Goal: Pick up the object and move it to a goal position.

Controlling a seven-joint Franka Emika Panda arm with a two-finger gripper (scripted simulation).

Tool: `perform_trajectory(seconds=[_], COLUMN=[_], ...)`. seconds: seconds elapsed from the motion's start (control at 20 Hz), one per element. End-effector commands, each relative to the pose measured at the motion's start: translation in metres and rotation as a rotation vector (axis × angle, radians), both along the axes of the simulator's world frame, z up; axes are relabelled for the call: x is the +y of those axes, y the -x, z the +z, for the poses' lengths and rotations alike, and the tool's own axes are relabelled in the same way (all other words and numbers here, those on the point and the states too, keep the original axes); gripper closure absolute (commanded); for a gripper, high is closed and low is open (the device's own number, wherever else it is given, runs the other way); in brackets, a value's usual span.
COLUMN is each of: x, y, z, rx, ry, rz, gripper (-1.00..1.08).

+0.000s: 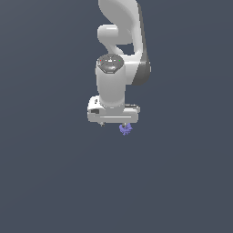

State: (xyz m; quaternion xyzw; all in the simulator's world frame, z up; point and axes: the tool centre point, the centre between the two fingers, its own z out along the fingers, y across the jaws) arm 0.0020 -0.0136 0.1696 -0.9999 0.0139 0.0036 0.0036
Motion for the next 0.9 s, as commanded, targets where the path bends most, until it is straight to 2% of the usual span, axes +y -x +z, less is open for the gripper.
perform_trajectory(seconds=[0.0, 0.5, 0.85], x=[0.000, -0.031, -0.028], y=[0.000, 0.004, 0.004], z=[0.000, -0.004, -0.005], rx=[0.000, 0.014, 0.014], ry=[0.000, -0.003, -0.003], rz=[0.000, -0.090, -0.099], gripper=[-0.92, -0.92, -0.92])
